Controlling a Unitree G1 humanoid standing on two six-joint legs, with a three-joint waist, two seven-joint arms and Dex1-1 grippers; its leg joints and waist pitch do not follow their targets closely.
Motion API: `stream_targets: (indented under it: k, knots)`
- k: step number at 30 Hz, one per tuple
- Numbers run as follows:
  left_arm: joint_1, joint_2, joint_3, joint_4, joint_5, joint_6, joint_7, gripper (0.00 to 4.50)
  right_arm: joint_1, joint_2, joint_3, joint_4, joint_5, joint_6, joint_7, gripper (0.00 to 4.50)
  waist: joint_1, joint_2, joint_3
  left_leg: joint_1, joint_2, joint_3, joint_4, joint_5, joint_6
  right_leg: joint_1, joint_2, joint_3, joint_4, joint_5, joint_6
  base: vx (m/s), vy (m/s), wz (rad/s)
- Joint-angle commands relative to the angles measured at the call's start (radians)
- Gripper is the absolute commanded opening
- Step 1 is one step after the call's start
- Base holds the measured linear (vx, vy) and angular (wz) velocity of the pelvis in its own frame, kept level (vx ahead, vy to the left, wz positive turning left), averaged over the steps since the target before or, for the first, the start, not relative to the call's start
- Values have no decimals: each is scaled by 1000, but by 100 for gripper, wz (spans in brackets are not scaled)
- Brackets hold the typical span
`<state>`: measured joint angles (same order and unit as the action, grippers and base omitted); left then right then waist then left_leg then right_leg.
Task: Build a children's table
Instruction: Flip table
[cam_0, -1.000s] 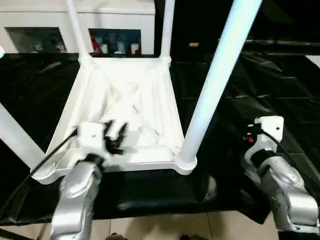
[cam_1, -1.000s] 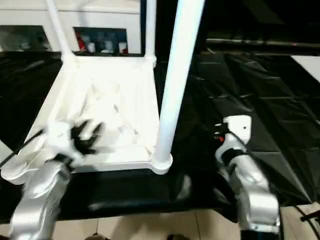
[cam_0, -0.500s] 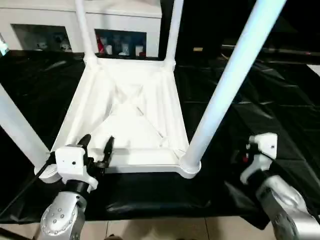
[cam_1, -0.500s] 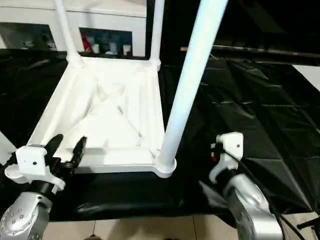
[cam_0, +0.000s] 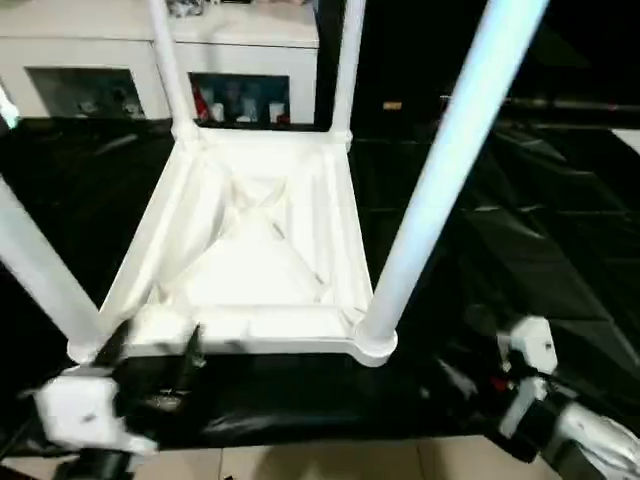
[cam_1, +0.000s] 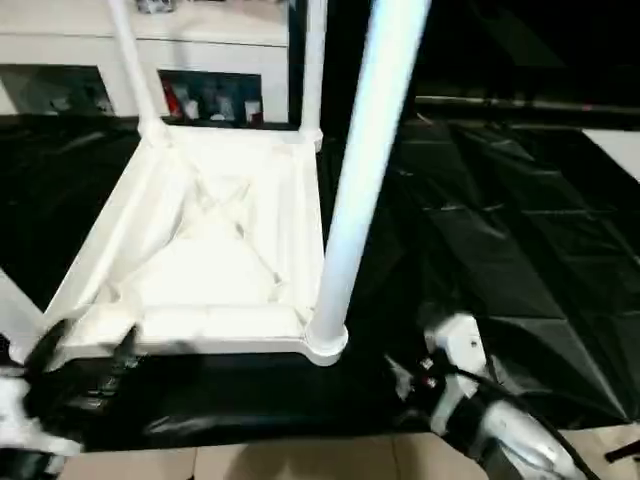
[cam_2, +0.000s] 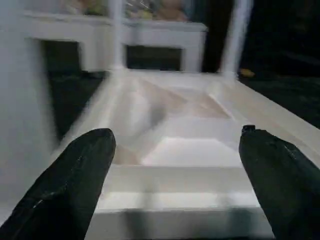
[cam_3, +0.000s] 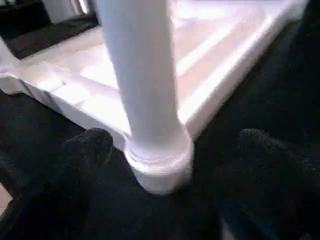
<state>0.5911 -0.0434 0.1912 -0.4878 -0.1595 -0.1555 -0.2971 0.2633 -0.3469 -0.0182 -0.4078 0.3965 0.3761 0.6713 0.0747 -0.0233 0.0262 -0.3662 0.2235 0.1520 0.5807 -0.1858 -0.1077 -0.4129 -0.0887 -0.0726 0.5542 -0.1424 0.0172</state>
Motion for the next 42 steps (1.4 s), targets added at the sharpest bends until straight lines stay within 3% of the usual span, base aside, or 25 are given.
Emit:
stream_targets:
  k: [1,2,6,8,9,10,11,12,15,17,18,19,20,21,22,23,24,25,26,27,28,29,30,32,42]
  knots:
    - [9,-11,15,-6,7,-21,32,447,-8,-2,6,3,-9,-5,-11,450,-10,-1,-12,6,-15,3,-73,-531,24,12,-7,-7,-125,-722,80,0,0,0]
    - [24,-36,37,5,16,-41,70,447,-45,11,17,28,-24,-16,-25,450,-11,-17,-14,11,-16,2,-69,-539,23,13,-7,-12,-130,-730,86,0,0,0]
    - [30,-30,41,47,25,-62,90,447,-134,45,28,111,-47,-38,-55,450,-41,4,1,16,8,-23,-107,-677,17,50,-1,-52,-139,-648,61,0,0,0]
    - [1,-17,53,80,18,-62,100,447,-171,52,39,137,-64,-47,-61,450,-40,21,27,-18,54,-32,-180,-851,20,99,14,-61,-53,-539,25,-61,-20,6]
    - [-13,-10,60,89,16,-53,103,447,-182,56,40,145,-65,-48,-62,450,19,34,13,-39,74,-9,-195,-908,10,114,-3,-14,78,-295,-34,-71,-43,13]
    - [-62,16,79,110,13,-11,111,447,-209,69,39,172,-66,-56,-67,450,8,35,15,-4,66,1,-184,-909,22,82,-5,14,80,-280,-29,-9,-90,19]
    - [-92,36,92,129,15,15,111,447,-221,77,42,191,-68,-65,-71,450,-4,-12,27,79,-19,11,-63,-783,-12,-28,-19,9,-106,-753,33,4,-53,8]
    - [-130,56,107,160,13,29,111,447,-233,86,42,219,-71,-81,-75,450,-5,-9,31,103,-56,6,41,-541,-14,-65,-75,6,-168,-1075,76,4,-53,8]
    - [-193,86,134,211,-4,48,115,447,-245,100,40,248,-75,-96,-88,450,-14,20,16,14,-10,-40,-64,-593,-34,72,-40,-64,-108,-797,62,-6,32,-28]
    - [-258,114,152,250,-17,69,124,447,-263,113,32,268,-66,-97,-98,450,4,54,20,-16,36,-59,-130,-771,-15,113,-26,-28,-6,-528,-10,-32,-30,2]
    - [-293,131,154,266,-13,83,131,447,-276,121,27,282,-60,-99,-102,450,16,59,32,-3,33,-53,-137,-799,-19,87,-25,-3,-5,-521,-35,-64,-60,4]
    - [-325,143,143,275,-2,99,130,447,-287,123,26,301,-63,-107,-105,450,-3,38,57,58,-19,-31,-76,-719,-25,14,-32,-30,-117,-805,11,0,0,0]
    - [-348,151,133,280,4,105,127,447,-289,127,29,311,-70,-114,-110,450,-11,52,65,97,-37,-26,-39,-690,-29,-15,-34,-69,-167,-901,30,0,0,0]
    - [-372,158,120,290,16,106,129,447,-295,130,29,324,-79,-122,-113,450,-39,82,71,56,-28,-32,-51,-691,-11,40,0,-163,-167,-840,76,0,0,0]
    - [-388,164,113,298,26,105,132,447,-293,132,31,325,-85,-127,-116,450,40,106,52,-138,31,-26,-179,-898,-53,209,-9,-75,191,-357,-38,-72,-30,-13]
    - [-411,164,112,312,34,104,149,447,-294,135,28,328,-82,-127,-115,450,40,106,52,-138,31,-26,-179,-898,-53,209,-9,-75,191,-357,-38,-29,-88,28]
    - [-411,164,112,312,34,104,149,447,-294,135,28,328,-82,-127,-115,450,73,47,33,-21,16,33,-107,-611,25,101,-2,69,175,-543,5,-29,-88,28]
    - [-433,164,116,327,44,109,167,447,-294,133,33,331,-86,-135,-113,450,61,-6,18,69,-13,8,19,-388,-1,11,-57,81,-10,-895,57,19,-166,29]
    - [-433,164,116,327,44,109,167,447,-294,133,33,331,-86,-135,-113,450,76,22,57,41,-40,-34,98,-29,48,-21,-121,149,-111,-1244,-25,36,-70,-5]
    - [-455,164,125,341,43,117,182,447,-299,132,39,336,-91,-140,-110,450,82,23,55,-5,-31,-40,32,-8,36,51,-106,118,-67,-1001,-42,36,-70,-5]
    - [-481,165,141,362,30,123,196,447,-317,133,46,349,-94,-146,-108,450,85,47,27,16,-19,-32,-26,-61,16,46,-38,88,-6,-605,-80,0,0,0]
    - [-485,166,143,366,27,124,197,447,-321,133,48,351,-95,-147,-107,450,85,47,27,16,-19,-32,-26,-61,16,46,-38,88,-6,-605,-80,-34,-21,25]
    - [-513,170,161,386,3,131,203,447,-349,136,58,363,-95,-149,-98,450,77,55,5,24,-13,-22,-40,-140,37,45,-11,76,20,-267,-145,-34,-21,25]
    - [-522,171,174,380,-17,134,209,447,-366,141,65,374,-92,-150,-88,450,58,60,3,-9,-7,-27,-53,-156,29,61,-14,67,27,-156,-180,0,0,0]
    - [-521,185,185,399,-50,137,186,447,-417,163,83,470,-142,-208,-117,450,14,-2,-5,-8,-6,-14,-63,-142,21,76,-19,65,15,17,-162,0,0,0]
